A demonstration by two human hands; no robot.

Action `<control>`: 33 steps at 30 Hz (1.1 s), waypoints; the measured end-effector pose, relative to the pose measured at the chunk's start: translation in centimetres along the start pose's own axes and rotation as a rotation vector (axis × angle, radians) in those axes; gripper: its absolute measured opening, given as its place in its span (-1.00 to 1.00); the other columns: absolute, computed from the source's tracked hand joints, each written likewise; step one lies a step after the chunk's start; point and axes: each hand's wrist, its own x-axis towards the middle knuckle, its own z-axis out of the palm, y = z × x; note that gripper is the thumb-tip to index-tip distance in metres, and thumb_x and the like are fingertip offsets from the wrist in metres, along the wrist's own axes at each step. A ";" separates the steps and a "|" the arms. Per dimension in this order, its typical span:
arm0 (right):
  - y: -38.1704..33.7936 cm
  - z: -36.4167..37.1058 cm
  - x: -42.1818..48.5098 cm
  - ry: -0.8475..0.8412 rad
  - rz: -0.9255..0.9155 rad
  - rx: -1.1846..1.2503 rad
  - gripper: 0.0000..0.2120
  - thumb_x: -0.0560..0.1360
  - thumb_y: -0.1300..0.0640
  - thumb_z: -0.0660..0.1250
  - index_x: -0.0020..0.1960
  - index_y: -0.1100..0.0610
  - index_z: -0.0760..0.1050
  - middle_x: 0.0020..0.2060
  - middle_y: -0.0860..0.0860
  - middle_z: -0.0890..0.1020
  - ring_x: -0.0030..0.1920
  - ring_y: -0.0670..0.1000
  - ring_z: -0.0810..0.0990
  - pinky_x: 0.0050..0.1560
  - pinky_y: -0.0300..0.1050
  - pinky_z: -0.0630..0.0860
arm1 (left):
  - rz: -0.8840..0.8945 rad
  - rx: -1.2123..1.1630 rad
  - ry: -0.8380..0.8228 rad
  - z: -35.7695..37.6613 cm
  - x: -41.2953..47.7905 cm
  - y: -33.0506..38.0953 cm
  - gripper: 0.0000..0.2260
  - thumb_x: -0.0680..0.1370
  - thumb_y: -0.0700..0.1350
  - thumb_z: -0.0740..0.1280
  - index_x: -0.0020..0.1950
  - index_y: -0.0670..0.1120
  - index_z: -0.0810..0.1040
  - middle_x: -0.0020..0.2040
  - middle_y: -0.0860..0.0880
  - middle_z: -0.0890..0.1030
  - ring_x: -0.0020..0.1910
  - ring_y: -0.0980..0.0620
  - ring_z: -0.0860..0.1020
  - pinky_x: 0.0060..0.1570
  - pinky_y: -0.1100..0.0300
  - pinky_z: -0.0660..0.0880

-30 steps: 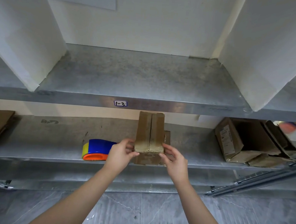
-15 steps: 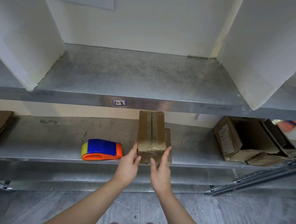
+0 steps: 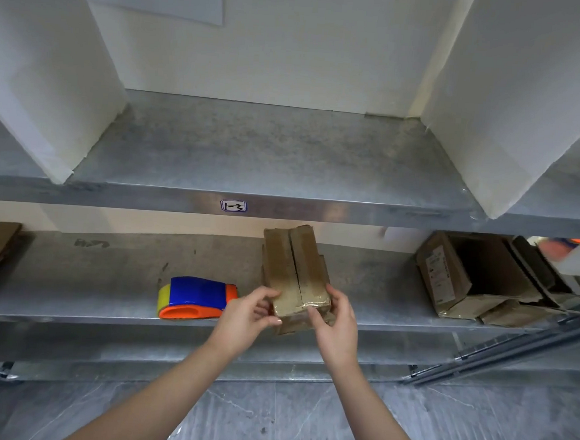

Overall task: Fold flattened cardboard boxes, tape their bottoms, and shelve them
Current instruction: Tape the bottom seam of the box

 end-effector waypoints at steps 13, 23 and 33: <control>0.0 -0.7 0.5 -0.068 0.048 0.047 -0.28 0.39 -0.09 0.52 0.44 -0.06 0.25 0.35 -0.07 0.34 0.33 -0.07 0.37 0.36 -0.05 0.35 | 0.042 0.075 -0.116 0.3 2.3 -0.7 -0.24 0.29 0.16 0.55 0.41 0.23 0.28 0.43 0.05 0.27 0.43 0.08 0.24 0.44 0.12 0.20; 0.5 -2.5 1.0 -0.185 0.106 0.110 -0.21 0.34 0.03 0.57 0.41 -0.15 0.21 0.35 -0.13 0.35 0.33 -0.10 0.38 0.33 -0.08 0.36 | -0.011 0.118 -0.178 -5.2 9.8 1.6 -0.28 0.41 -0.08 0.53 0.48 0.02 0.25 0.38 0.15 0.16 0.33 0.17 0.23 0.27 0.27 0.20; 0.7 -3.9 1.4 -0.024 0.184 0.080 -0.54 0.54 -0.02 0.36 0.39 -0.03 0.34 0.35 -0.08 0.43 0.30 -0.06 0.45 0.28 0.02 0.50 | -0.081 0.070 0.041 -1.5 3.1 -0.5 -0.33 0.39 0.17 0.48 0.40 0.03 0.29 0.18 0.05 0.41 0.11 0.07 0.46 0.16 0.13 0.46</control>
